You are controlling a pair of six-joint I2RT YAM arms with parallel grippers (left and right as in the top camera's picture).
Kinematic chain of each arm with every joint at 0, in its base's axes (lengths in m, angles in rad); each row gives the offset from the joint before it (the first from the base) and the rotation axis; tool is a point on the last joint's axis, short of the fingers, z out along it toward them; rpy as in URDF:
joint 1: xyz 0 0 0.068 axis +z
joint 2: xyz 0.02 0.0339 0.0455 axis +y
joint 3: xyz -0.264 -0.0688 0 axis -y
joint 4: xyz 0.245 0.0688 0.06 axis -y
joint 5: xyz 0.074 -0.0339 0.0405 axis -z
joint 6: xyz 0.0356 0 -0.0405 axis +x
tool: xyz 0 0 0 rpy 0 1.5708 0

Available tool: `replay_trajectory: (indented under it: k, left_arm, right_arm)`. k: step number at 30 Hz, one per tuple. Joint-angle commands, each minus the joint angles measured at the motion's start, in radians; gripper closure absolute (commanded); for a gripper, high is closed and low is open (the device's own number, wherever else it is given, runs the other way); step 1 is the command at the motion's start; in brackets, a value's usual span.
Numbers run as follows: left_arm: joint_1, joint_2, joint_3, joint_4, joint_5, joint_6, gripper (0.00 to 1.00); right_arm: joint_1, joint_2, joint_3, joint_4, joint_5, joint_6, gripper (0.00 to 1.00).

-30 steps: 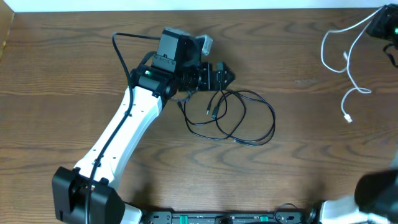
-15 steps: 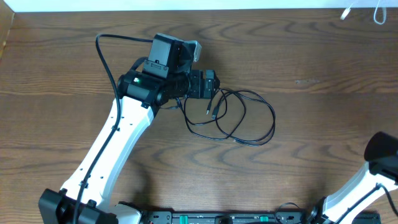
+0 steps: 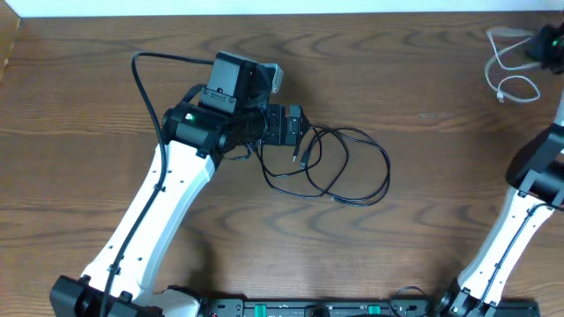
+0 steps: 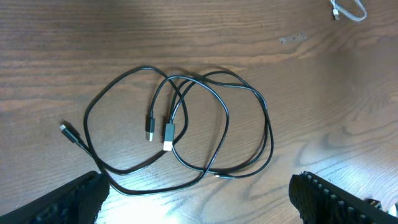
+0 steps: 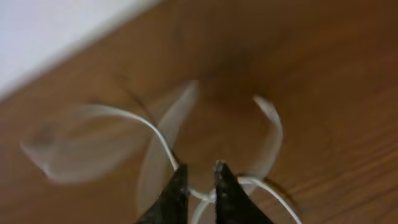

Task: Untangle cables

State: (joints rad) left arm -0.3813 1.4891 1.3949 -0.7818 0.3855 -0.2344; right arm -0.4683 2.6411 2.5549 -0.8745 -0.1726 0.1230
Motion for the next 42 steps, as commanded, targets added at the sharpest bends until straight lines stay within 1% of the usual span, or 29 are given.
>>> replay_trajectory:
  k: [1,2,4,5,6,10,12,13,14,15,16,18,21,24,25,26,27,29,31,35,38,42]
  left_arm:
    - [0.002,-0.020,0.010,-0.002,-0.013,0.017,0.03]
    - [0.002,-0.020,0.010,-0.002,-0.013,0.017,0.03]
    - [0.002,-0.020,0.010,0.000,-0.013,0.017,0.03]
    - [0.002,-0.020,0.010,0.001,-0.013,0.017,0.03]
    - [0.002,-0.020,0.010,0.004,-0.013,0.017,0.03]
    - [0.002,-0.020,0.010,0.005,-0.013,0.017,0.03]
    - [0.002,-0.020,0.010,0.008,-0.013,0.017,0.02]
    - [0.002,-0.020,0.010,0.008,-0.013,0.017,0.02]
    - [0.002,-0.020,0.010,0.008,-0.012,0.016,0.02]
    - [0.002,-0.020,0.010,0.008,-0.008,0.016,0.02]
    - [0.002,-0.020,0.010,0.008,-0.002,0.016,0.02]
    - [0.002,-0.020,0.010,0.008,-0.002,0.016,0.02]
    - [0.002,-0.019,0.010,0.007,-0.002,0.009,0.02]
    - [0.002,-0.019,0.010,-0.022,-0.002,0.010,0.02]
    - [0.002,-0.019,0.010,-0.047,-0.003,0.018,0.02]
    - [0.002,-0.019,0.010,-0.067,-0.007,0.026,0.02]
    - [0.002,-0.019,0.010,-0.091,-0.009,0.047,0.02]
    - [0.002,-0.019,0.010,-0.124,-0.010,0.084,0.02]
    - [0.002,-0.019,0.008,-0.150,-0.010,0.104,0.02]
    - [-0.007,-0.019,-0.021,-0.150,-0.009,0.103,0.03]
    - [-0.038,-0.016,-0.058,-0.114,-0.010,0.103,0.04]
    - [-0.103,0.026,-0.069,-0.054,-0.017,0.090,0.09]
  right_arm:
    - [-0.008,0.003,0.014,-0.019,0.025,-0.007,0.57]
    - [-0.008,0.003,0.014,-0.020,0.024,-0.007,0.46]
    - [-0.009,-0.011,0.015,-0.023,0.024,-0.008,0.16]
    - [-0.010,-0.019,0.015,-0.026,0.025,-0.010,0.07]
    - [-0.011,-0.054,0.016,-0.039,0.024,-0.028,0.01]
    - [-0.011,-0.145,0.016,-0.071,0.024,-0.027,0.01]
    - [-0.008,-0.237,0.016,-0.115,0.000,-0.027,0.01]
    - [-0.005,-0.273,0.016,-0.135,-0.037,-0.027,0.01]
    - [0.002,-0.325,0.016,-0.164,-0.127,-0.040,0.01]
    - [0.007,-0.356,0.016,-0.188,-0.201,-0.078,0.01]
    - [0.023,-0.415,0.016,-0.250,-0.343,-0.168,0.01]
    - [0.046,-0.470,0.016,-0.325,-0.423,-0.192,0.01]
    - [0.095,-0.522,0.016,-0.445,-0.455,-0.192,0.01]
    - [0.158,-0.536,0.016,-0.585,-0.456,-0.192,0.01]
    - [0.193,-0.535,0.015,-0.658,-0.455,-0.207,0.02]
    - [0.210,-0.535,0.015,-0.694,-0.455,-0.221,0.03]
    - [0.242,-0.535,0.015,-0.753,-0.454,-0.254,0.03]
    - [0.277,-0.535,0.015,-0.820,-0.415,-0.260,0.03]
    - [0.328,-0.544,-0.002,-0.824,-0.326,-0.192,0.03]
    - [0.418,-0.570,-0.003,-0.824,-0.198,-0.113,0.03]
    - [0.454,-0.589,-0.005,-0.824,-0.160,-0.093,0.02]
    - [0.448,-0.600,-0.005,-0.824,-0.087,-0.088,0.01]
